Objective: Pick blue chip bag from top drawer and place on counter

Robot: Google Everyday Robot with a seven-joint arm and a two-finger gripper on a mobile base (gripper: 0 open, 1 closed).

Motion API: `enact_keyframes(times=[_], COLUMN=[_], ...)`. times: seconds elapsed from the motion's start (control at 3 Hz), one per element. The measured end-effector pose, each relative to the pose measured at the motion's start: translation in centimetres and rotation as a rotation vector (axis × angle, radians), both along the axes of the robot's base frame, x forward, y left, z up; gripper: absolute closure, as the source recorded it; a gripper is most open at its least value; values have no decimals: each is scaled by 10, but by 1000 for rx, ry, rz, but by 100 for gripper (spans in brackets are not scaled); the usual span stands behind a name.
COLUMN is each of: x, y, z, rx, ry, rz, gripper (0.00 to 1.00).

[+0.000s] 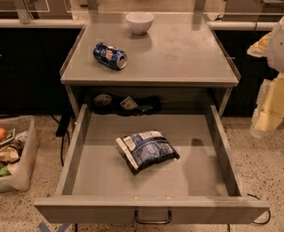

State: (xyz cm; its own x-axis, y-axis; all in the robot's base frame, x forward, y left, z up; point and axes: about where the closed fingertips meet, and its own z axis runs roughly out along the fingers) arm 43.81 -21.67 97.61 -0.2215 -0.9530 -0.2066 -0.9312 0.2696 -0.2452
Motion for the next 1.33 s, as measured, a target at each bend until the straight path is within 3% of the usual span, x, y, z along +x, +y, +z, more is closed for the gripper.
enact_keyframes(times=[0.33, 0.67, 1.0, 1.33], x=[0, 9, 33, 79], y=[0, 10, 28, 49], z=[0, -41, -105, -145], rx=[0, 33, 92, 143], ry=[0, 38, 60, -3], rz=[0, 20, 47, 51], gripper=[0, 0, 0, 0])
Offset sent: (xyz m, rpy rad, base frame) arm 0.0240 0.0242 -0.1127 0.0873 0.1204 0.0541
